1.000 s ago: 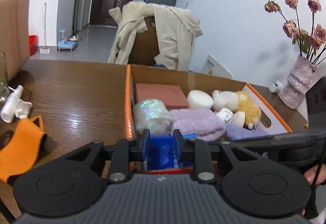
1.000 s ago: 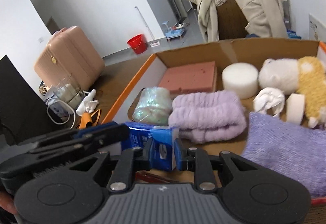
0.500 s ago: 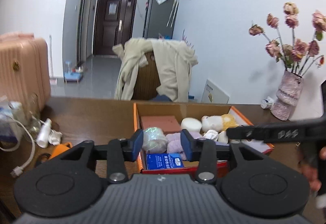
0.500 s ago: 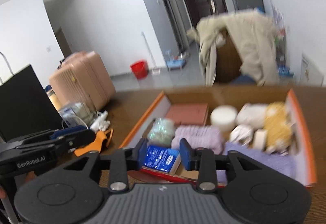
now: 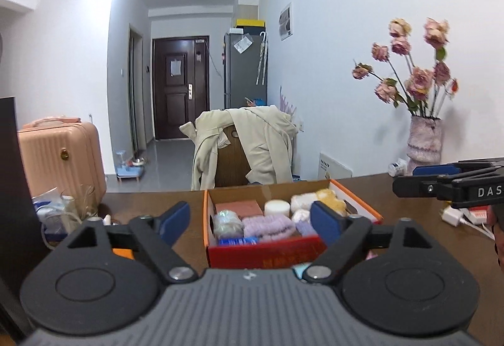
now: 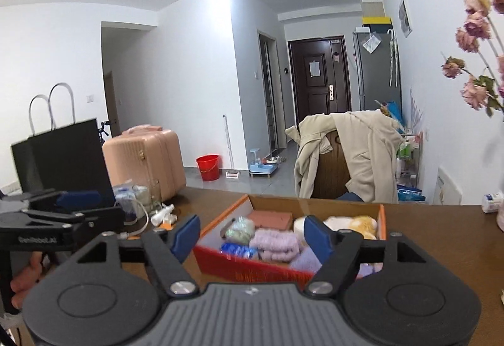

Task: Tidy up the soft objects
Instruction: 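Move both tools back to the pink satin bow on the table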

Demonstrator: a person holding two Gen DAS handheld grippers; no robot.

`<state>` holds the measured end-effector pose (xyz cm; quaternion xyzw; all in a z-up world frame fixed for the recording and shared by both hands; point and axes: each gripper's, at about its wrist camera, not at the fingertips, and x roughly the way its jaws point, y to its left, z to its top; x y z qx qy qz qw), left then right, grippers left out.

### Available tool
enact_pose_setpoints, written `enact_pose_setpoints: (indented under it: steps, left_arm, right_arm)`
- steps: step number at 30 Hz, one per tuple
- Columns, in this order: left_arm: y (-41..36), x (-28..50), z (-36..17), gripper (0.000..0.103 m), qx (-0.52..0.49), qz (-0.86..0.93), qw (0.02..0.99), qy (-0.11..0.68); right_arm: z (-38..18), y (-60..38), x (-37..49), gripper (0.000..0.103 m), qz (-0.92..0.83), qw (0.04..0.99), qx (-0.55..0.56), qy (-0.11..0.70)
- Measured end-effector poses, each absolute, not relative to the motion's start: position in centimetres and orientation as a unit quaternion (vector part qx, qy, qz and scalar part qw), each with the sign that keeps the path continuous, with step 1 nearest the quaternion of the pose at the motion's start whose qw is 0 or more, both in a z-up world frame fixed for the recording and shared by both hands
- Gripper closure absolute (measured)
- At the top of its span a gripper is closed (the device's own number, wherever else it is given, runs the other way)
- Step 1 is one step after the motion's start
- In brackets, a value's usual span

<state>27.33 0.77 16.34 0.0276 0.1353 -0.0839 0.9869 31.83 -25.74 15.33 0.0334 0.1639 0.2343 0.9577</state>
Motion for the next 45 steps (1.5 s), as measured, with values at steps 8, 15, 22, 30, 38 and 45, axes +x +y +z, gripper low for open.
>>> enact_pose_setpoints:
  steps: [8,15,22,30,38,45]
  left_arm:
    - [-1.4,20.3,11.7,0.003,0.002,-0.118,0.981,0.153]
    - [-4.0,20.3,9.4,0.002,0.034,-0.153,0.971,0.18]
    - [-5.9,24.2,8.0,0.012,0.038,-0.175,0.961,0.21]
    - [-8.6,31.5,5.0,0.034,0.026,-0.191,0.948,0.254]
    - [-11.2,33.6,1.9,0.072,0.075,-0.243,0.927,0.275]
    - [-11.1,33.0,1.4,0.072,0.086,-0.265,0.922,0.268]
  right_arm:
    - [8.7,-28.3,24.4,0.017,0.261,0.947,0.037,0.183]
    - [5.4,-30.1,23.1,0.016,0.256,0.939,0.065,0.219]
    - [5.0,-31.9,26.1,0.017,0.233,0.941,0.095,0.226]
    - [5.7,-31.8,33.4,0.04,0.207,0.944,0.085,0.244]
    - [5.4,-29.7,41.7,0.062,0.218,0.937,0.067,0.264]
    - [2.4,-28.9,41.9,0.083,0.236,0.916,0.03,0.322]
